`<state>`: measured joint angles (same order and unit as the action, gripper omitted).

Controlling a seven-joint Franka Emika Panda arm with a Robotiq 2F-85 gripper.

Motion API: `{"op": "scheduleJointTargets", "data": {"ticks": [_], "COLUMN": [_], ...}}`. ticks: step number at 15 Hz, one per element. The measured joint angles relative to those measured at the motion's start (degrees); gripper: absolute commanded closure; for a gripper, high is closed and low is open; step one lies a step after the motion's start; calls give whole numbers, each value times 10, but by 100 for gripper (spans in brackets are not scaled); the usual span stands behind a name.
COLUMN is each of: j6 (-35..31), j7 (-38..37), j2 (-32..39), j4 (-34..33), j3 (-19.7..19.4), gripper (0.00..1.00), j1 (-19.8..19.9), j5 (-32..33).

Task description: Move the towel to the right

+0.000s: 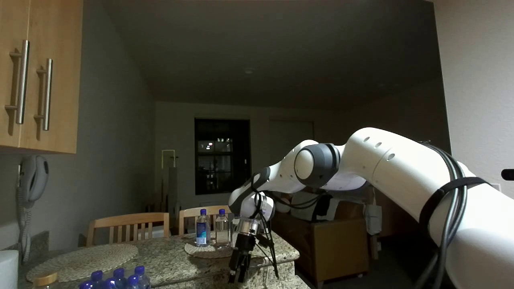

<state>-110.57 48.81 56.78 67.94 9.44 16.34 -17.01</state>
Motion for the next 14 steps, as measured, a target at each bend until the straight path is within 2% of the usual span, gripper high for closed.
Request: {"op": "scheduleJointTargets", "data": {"ticks": [6, 8, 14], "j6": [20, 24, 24], "j7": [0, 0, 0], "j2": [-2, -2, -3], "j4": [24, 32, 45], "j3": [-14, -17, -18], "gripper": [0, 26, 66], "j1": [-11, -15, -21], "j5": [7, 8, 10]}}
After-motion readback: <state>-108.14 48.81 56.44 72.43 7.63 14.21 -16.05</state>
